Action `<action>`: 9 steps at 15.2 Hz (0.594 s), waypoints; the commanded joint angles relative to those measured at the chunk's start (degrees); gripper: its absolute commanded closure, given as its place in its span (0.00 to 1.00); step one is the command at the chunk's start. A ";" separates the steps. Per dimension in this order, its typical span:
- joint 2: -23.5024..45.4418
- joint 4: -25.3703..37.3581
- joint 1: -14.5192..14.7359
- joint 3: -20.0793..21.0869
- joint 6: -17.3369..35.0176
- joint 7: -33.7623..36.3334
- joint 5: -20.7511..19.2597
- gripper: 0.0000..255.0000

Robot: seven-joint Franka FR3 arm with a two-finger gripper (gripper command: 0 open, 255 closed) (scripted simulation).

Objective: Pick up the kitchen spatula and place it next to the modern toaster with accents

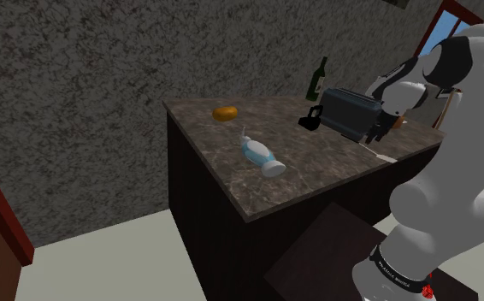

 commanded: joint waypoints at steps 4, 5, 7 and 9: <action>-2.06 2.38 0.10 -0.56 -4.24 0.77 -1.37 0.00; -2.06 2.38 0.10 -0.56 -4.24 0.77 -1.37 0.00; -2.06 2.39 0.10 -0.56 -4.24 0.77 -1.37 0.00; -2.06 2.39 0.10 -0.56 -4.24 0.77 -1.37 0.00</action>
